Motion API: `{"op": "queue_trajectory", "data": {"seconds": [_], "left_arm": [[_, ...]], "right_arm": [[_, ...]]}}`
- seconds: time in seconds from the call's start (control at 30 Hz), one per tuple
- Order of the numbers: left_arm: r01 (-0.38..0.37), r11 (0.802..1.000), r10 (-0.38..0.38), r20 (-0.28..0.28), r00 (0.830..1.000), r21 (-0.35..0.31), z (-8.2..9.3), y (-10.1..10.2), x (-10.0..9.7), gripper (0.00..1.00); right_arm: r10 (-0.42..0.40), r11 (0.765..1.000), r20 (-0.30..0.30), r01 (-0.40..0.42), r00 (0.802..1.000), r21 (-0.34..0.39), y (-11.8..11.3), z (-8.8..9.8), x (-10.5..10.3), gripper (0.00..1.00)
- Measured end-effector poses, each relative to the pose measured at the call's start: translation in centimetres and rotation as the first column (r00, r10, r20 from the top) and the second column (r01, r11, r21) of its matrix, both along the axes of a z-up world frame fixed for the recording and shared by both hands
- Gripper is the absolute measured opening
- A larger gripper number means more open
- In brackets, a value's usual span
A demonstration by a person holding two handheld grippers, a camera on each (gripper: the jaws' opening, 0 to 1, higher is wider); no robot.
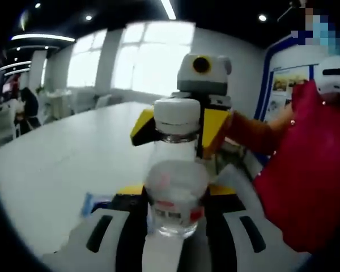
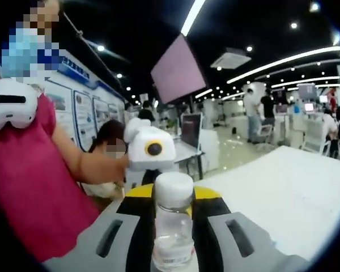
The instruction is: Arrange the tabletop items into an orderly group along one side of the table until the central work area is clear of visible clutter.
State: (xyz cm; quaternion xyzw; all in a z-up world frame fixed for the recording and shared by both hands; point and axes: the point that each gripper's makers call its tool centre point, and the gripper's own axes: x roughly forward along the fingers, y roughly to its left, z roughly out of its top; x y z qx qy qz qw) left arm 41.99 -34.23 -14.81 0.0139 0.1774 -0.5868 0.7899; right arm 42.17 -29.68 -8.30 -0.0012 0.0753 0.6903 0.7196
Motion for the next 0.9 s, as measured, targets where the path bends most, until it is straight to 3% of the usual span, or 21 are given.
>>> {"op": "queue_trajectory", "data": {"seconds": [0.37,0.5,0.63,0.67,0.7,0.73,0.77,0.83,0.9], "left_arm": [[-0.059,0.997,0.059,0.006,0.998,-0.049,0.8,0.2,1.2,0.38],[-0.143,0.99,0.144,0.035,0.989,-0.012,0.0,0.4,2.1,0.5],[-0.287,0.955,0.29,0.027,0.957,-0.071,0.7,0.9,3.8,0.52],[-0.348,0.934,0.351,0.031,0.936,-0.079,0.9,1.2,4.4,0.51],[-0.397,0.916,0.4,0.079,0.913,-0.055,0.8,1.5,5.1,0.49],[-0.442,0.896,0.443,0.092,0.892,-0.031,0.6,1.9,5.5,0.48],[-0.46,0.887,0.461,0.102,0.881,-0.039,0.7,1.8,5.7,0.5],[-0.527,0.849,0.529,0.086,0.844,-0.042,0.5,2.0,6.2,0.49],[-0.54,0.841,0.541,0.088,0.836,-0.036,0.3,1.6,6.3,0.47]], "right_arm": [[-0.071,0.997,0.016,0.07,0.997,0.017,-0.5,1.0,1.6,0.19],[-0.134,0.991,0.019,0.134,0.991,0.025,-0.6,1.3,3.0,0.19],[-0.209,0.978,0.03,0.209,0.977,0.022,-0.7,1.4,4.3,0.2],[-0.236,0.972,0.031,0.235,0.971,0.021,-0.7,1.4,4.8,0.2],[-0.256,0.967,0.039,0.255,0.966,0.02,-0.7,1.4,5.1,0.2],[-0.277,0.961,0.04,0.276,0.96,0.023,-0.7,1.4,5.4,0.2],[-0.306,0.952,0.041,0.305,0.951,0.023,-0.8,1.4,5.9,0.2],[-0.342,0.94,0.056,0.341,0.938,0.027,-0.8,1.6,6.6,0.2],[-0.368,0.93,0.061,0.367,0.928,0.034,-0.7,1.8,7.0,0.2]]}}
